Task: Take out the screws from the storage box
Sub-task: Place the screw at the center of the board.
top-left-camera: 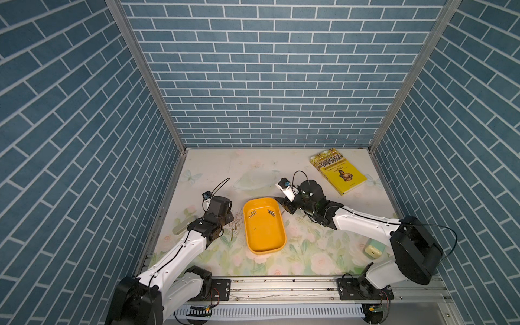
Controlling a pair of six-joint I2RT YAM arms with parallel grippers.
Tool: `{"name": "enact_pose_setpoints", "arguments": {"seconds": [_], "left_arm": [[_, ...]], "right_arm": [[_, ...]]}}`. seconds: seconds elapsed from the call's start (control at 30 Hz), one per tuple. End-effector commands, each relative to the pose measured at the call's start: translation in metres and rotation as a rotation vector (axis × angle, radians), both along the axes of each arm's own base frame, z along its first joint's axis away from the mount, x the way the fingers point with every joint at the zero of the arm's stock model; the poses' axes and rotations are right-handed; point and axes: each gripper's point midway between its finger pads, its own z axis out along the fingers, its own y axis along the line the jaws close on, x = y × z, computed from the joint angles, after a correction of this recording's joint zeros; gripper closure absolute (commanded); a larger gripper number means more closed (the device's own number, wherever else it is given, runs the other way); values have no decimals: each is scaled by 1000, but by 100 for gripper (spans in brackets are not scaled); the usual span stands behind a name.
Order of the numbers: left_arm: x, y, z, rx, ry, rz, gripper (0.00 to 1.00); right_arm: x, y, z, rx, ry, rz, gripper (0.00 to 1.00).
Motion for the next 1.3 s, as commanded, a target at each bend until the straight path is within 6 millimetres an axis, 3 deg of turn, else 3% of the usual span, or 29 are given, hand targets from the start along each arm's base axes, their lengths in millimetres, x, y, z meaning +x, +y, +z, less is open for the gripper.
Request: {"name": "enact_pose_setpoints", "arguments": {"seconds": [0.0, 0.27, 0.53, 0.8, 1.0, 1.17, 1.27], "left_arm": [[3, 6, -14, -45, 5, 42, 100], [-14, 24, -44, -38, 58, 118, 100], [-19, 22, -46, -66, 43, 107, 100], [-23, 11, -67, -113, 109, 77, 100], [-24, 9, -75, -118, 129, 72, 80], [-24, 10, -74, -117, 125, 73, 74], [-22, 10, -69, -119, 111, 73, 65]], "right_arm": [[-17, 15, -10, -81, -28, 137, 48], [-37, 47, -46, -216, 43, 314, 48], [-37, 69, -68, -301, 74, 375, 45], [-32, 82, -88, -375, 81, 382, 45], [-27, 89, -102, -412, 95, 387, 45], [-26, 95, -111, -429, 119, 401, 44], [-25, 96, -119, -446, 132, 401, 45]]}}
